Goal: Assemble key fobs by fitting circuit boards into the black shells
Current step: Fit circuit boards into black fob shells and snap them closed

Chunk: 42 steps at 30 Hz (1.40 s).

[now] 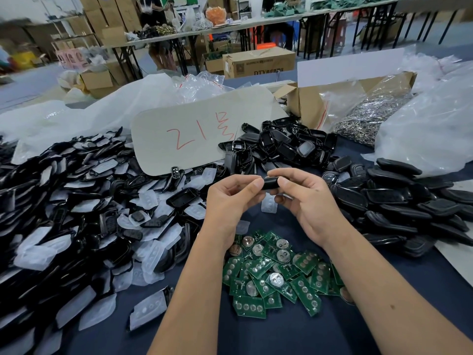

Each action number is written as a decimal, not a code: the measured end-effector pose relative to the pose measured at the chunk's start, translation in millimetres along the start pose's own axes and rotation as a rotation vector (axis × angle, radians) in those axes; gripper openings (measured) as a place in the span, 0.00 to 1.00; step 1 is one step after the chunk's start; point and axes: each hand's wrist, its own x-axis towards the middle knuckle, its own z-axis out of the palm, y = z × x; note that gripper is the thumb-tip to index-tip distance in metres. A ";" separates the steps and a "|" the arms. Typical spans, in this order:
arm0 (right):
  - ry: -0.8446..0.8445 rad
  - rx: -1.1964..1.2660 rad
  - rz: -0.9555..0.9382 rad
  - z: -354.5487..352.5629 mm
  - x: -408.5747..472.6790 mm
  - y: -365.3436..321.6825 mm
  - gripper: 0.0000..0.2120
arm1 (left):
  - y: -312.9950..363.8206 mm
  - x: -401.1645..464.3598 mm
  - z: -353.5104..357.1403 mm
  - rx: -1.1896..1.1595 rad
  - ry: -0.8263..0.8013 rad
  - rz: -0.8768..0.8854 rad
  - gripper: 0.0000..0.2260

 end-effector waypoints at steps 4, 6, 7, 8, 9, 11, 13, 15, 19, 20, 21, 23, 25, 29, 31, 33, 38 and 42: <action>0.010 -0.016 0.009 -0.3 0.4 0.8 0.10 | -0.8 1.1 -2.3 0.066 0.004 0.017 0.03; 0.012 -0.014 0.012 -0.9 0.5 1.6 0.10 | -0.4 1.0 -2.5 0.108 0.008 0.032 0.03; 0.012 -0.014 0.012 -1.1 0.5 1.9 0.10 | -0.4 0.9 -2.4 0.135 0.010 0.048 0.03; 0.012 -0.016 0.010 -1.3 0.6 2.2 0.10 | -0.5 0.8 -2.3 0.165 0.011 0.069 0.03; 0.013 -0.018 0.007 -1.4 0.7 2.6 0.10 | -0.4 0.6 -2.3 0.193 0.010 0.092 0.03; 0.021 -0.025 -0.006 -1.5 1.4 3.5 0.10 | -0.4 0.7 -2.5 0.235 0.006 0.130 0.04; 0.034 -0.038 -0.023 -2.5 2.4 5.3 0.10 | -0.5 0.7 -2.2 0.257 0.003 0.159 0.05; 0.036 -0.053 -0.034 -3.9 2.8 7.0 0.10 | -0.5 1.0 -2.6 0.272 0.006 0.189 0.06; 0.010 -0.107 -0.061 -4.1 1.4 7.3 0.09 | -0.1 3.9 -7.1 0.314 0.009 0.230 0.10; 0.016 -0.137 -0.076 -4.2 1.0 7.0 0.09 | 0.6 4.1 -7.7 0.313 -0.003 0.234 0.11; 0.024 -0.164 -0.092 -4.5 0.6 6.8 0.09 | 1.5 4.1 -7.9 0.310 -0.017 0.237 0.11; 0.027 -0.175 -0.109 -4.8 -0.2 6.3 0.10 | 2.9 3.8 -7.7 0.307 -0.038 0.242 0.12; 0.012 -0.144 -0.109 -4.4 -1.0 4.8 0.10 | 3.7 4.1 -7.7 0.303 -0.051 0.244 0.11; -0.008 -0.127 -0.124 -4.4 -1.5 2.5 0.10 | 3.2 4.8 -8.0 0.305 -0.054 0.244 0.10; -0.005 -0.173 -0.159 -4.1 -1.9 2.3 0.10 | 2.2 5.3 -10.1 0.330 -0.054 0.248 0.10; 0.012 -0.275 -0.209 -2.9 -1.7 2.7 0.11 | 1.1 6.7 -14.1 0.396 -0.052 0.267 0.10; 0.000 -0.494 -0.319 1.3 -1.4 3.4 0.11 | -1.1 7.2 -16.4 0.520 -0.075 0.309 0.11; -0.032 -0.519 -0.326 1.6 -2.7 2.0 0.12 | -0.8 6.0 -14.0 0.573 -0.073 0.305 0.13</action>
